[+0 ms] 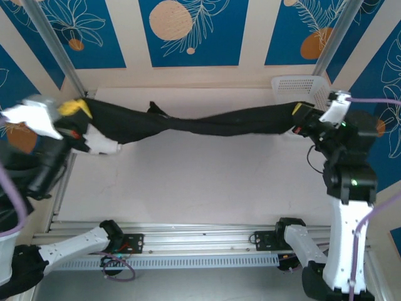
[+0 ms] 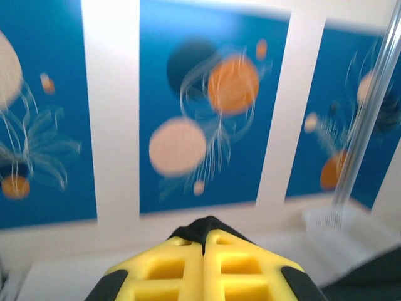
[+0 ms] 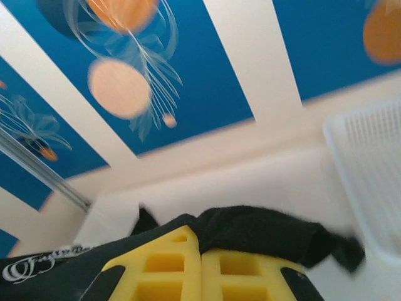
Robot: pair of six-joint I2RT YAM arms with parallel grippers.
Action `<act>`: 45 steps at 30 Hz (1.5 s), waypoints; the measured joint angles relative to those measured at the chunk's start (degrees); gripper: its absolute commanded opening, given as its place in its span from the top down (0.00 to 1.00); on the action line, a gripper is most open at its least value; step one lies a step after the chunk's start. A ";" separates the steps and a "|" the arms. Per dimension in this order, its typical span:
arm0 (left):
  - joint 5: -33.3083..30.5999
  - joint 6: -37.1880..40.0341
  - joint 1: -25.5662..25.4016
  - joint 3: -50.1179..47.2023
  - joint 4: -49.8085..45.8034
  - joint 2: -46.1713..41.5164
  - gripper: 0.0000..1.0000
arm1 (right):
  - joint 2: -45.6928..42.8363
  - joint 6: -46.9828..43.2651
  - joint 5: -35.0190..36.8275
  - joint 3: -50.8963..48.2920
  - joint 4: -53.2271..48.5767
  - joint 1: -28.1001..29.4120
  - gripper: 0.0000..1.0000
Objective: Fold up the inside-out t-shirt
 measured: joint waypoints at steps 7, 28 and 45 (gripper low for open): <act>-7.80 11.63 2.95 6.84 8.28 7.82 1.00 | -2.95 -0.81 -0.46 11.67 -0.63 0.00 1.00; 19.69 -2.32 40.76 15.02 1.49 45.72 1.00 | 33.22 -4.24 -3.54 5.42 9.84 0.76 1.00; 31.26 -8.59 40.81 15.85 5.99 9.01 1.00 | 5.38 -6.78 -3.08 18.56 0.90 1.16 1.00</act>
